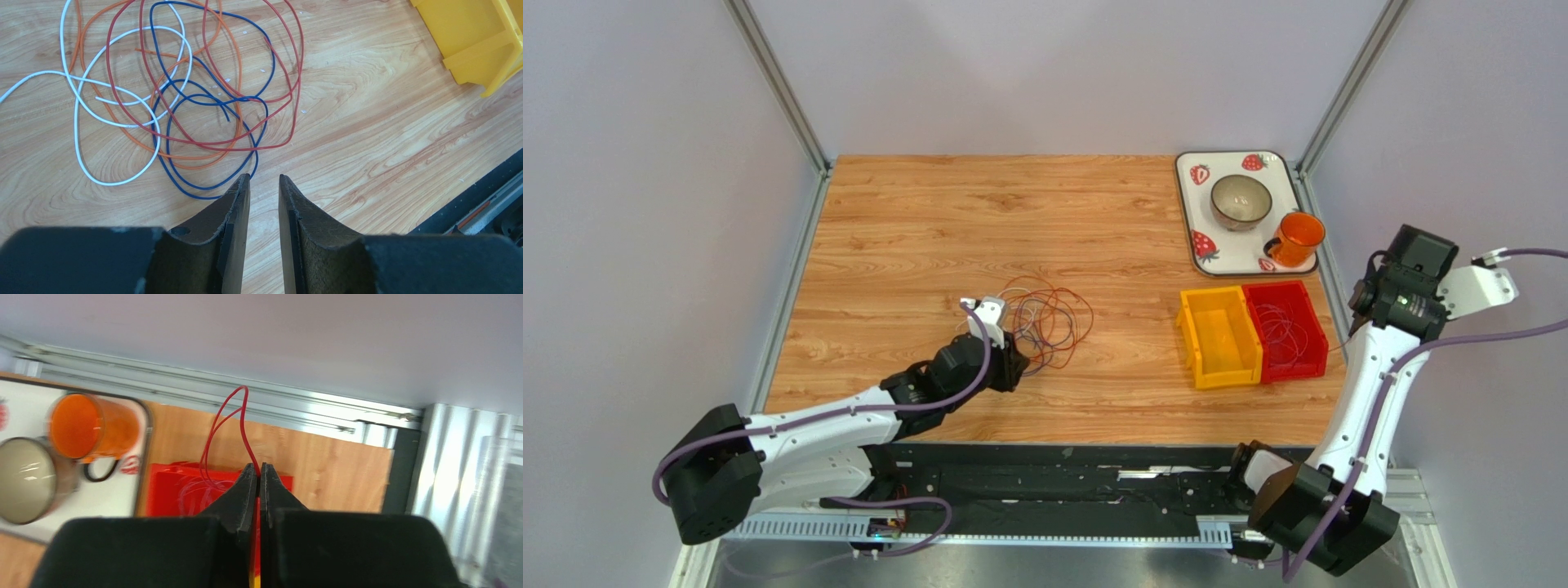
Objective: Untangle the cables
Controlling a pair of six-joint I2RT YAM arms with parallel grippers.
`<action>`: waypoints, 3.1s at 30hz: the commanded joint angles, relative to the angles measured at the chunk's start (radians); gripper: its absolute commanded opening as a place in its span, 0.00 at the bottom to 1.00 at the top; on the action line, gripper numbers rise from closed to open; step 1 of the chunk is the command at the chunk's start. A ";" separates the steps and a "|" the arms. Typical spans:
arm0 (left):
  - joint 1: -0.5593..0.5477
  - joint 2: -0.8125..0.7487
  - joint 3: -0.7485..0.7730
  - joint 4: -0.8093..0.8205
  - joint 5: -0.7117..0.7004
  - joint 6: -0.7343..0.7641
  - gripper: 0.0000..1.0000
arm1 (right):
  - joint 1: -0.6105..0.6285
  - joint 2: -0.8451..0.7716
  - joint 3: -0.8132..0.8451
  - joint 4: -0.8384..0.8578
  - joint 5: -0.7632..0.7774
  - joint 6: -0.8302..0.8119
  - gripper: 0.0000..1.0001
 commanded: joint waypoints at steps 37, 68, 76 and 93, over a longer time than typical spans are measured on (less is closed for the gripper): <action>0.005 0.018 0.022 0.017 0.011 -0.012 0.31 | -0.103 -0.047 -0.185 0.391 -0.038 -0.002 0.00; 0.005 0.053 0.048 -0.001 0.006 -0.014 0.30 | 0.194 0.060 -0.372 0.600 -0.408 -0.139 0.00; 0.005 0.047 0.042 0.002 0.005 -0.016 0.30 | 0.194 0.080 -0.411 0.531 -0.358 -0.108 0.00; 0.005 0.013 0.018 0.019 0.000 -0.016 0.30 | 0.194 0.195 -0.358 0.371 -0.215 -0.071 0.15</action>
